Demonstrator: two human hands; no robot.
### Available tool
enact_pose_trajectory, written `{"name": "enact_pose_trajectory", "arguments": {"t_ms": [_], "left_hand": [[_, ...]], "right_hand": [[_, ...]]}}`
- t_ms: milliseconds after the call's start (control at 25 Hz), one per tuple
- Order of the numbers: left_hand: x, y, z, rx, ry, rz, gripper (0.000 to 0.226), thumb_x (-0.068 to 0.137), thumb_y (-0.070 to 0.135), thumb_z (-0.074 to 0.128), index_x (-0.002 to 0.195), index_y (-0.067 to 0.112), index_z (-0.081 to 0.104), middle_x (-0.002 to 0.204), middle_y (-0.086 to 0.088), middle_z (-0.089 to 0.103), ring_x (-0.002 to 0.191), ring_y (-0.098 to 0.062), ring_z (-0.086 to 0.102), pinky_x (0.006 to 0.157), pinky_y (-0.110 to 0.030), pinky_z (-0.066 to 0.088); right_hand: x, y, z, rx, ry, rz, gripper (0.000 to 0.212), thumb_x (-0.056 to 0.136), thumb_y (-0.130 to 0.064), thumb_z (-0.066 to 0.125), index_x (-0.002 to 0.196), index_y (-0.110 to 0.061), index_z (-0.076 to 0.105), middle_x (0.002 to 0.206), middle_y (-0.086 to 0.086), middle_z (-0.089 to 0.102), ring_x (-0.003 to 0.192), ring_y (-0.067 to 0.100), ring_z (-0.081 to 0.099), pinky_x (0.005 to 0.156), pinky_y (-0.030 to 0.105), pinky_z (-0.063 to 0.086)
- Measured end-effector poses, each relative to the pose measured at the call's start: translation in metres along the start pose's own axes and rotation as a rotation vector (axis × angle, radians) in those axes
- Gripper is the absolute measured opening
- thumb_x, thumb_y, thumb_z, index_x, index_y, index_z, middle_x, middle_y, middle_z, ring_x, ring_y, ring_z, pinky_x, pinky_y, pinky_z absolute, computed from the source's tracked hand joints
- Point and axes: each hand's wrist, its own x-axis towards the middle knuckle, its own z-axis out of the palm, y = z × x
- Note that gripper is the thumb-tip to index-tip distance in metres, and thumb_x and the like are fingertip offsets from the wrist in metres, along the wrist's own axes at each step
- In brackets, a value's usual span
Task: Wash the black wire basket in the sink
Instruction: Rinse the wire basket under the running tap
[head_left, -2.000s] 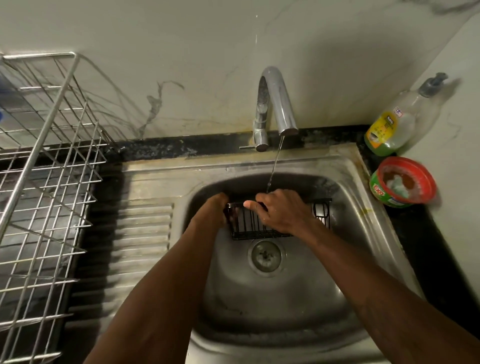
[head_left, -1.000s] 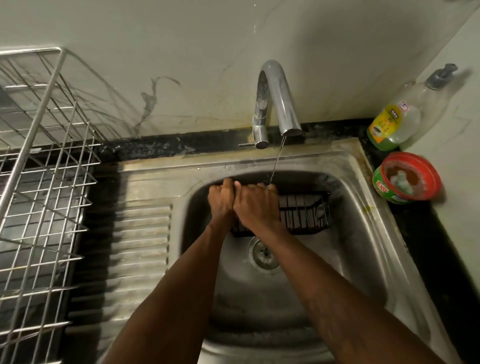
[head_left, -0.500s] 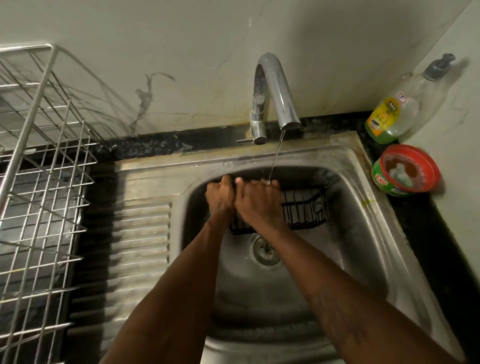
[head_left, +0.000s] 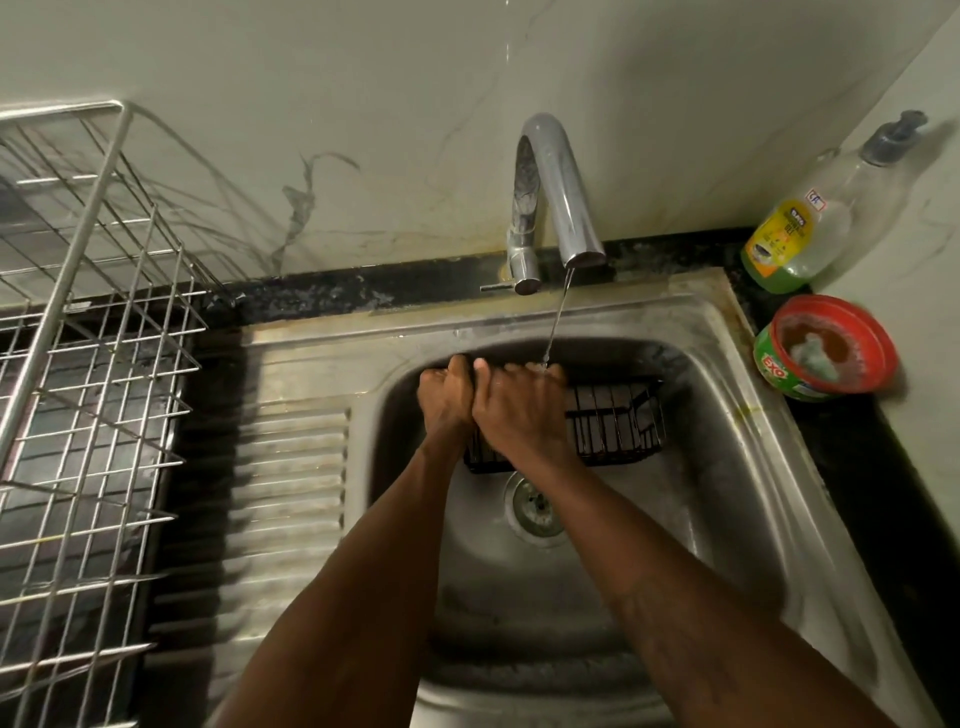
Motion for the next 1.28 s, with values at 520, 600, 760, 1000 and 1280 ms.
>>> {"name": "enact_pose_trajectory", "arguments": {"t_ms": [520, 600, 760, 1000, 1280], "left_hand": [[0.005, -0.006, -0.002, 0.074, -0.045, 0.060, 0.026, 0.099, 0.021, 0.054, 0.074, 0.020, 0.058, 0.079, -0.001, 0.062, 0.084, -0.022, 0.060, 0.079, -0.033, 0.048], [0.003, -0.004, 0.000, 0.041, -0.035, 0.022, 0.023, 0.098, 0.020, 0.054, 0.077, 0.020, 0.061, 0.079, 0.000, 0.064, 0.083, -0.020, 0.061, 0.080, -0.032, 0.051], [-0.001, -0.004, 0.006, 0.009, -0.025, -0.019, 0.011, 0.100, 0.024, 0.054, 0.095, 0.015, 0.055, 0.090, -0.003, 0.060, 0.079, -0.012, 0.056, 0.075, -0.030, 0.050], [0.006, -0.007, 0.005, 0.012, -0.018, 0.016, 0.018, 0.097, 0.021, 0.057, 0.088, 0.009, 0.067, 0.078, -0.003, 0.067, 0.075, -0.019, 0.064, 0.072, -0.033, 0.054], [0.000, -0.005, 0.008, -0.020, -0.057, -0.019, 0.011, 0.101, 0.023, 0.054, 0.092, 0.016, 0.052, 0.085, -0.003, 0.058, 0.073, -0.010, 0.054, 0.061, -0.023, 0.044]], "right_hand": [[-0.007, -0.015, -0.003, -0.006, 0.050, -0.108, 0.042, 0.107, -0.035, 0.034, 0.084, -0.021, 0.067, 0.075, 0.003, 0.069, 0.076, 0.026, 0.064, 0.087, 0.047, 0.044], [-0.003, 0.000, -0.006, -0.024, 0.010, -0.201, 0.047, 0.107, -0.041, 0.027, 0.087, -0.024, 0.067, 0.078, 0.002, 0.071, 0.076, 0.024, 0.065, 0.083, 0.043, 0.044], [0.013, 0.084, -0.015, -0.030, -0.053, 0.094, 0.079, 0.105, -0.061, 0.011, 0.058, -0.015, 0.056, 0.048, -0.001, 0.049, 0.049, 0.017, 0.055, 0.065, 0.031, 0.040], [-0.011, -0.005, -0.006, 0.019, 0.054, -0.078, 0.038, 0.105, -0.035, 0.037, 0.083, -0.022, 0.064, 0.075, 0.002, 0.068, 0.076, 0.027, 0.063, 0.083, 0.044, 0.042], [0.008, 0.099, -0.023, -0.018, -0.076, 0.171, 0.077, 0.103, -0.066, 0.011, 0.058, -0.016, 0.049, 0.053, 0.001, 0.045, 0.055, 0.019, 0.047, 0.066, 0.032, 0.038]]}}
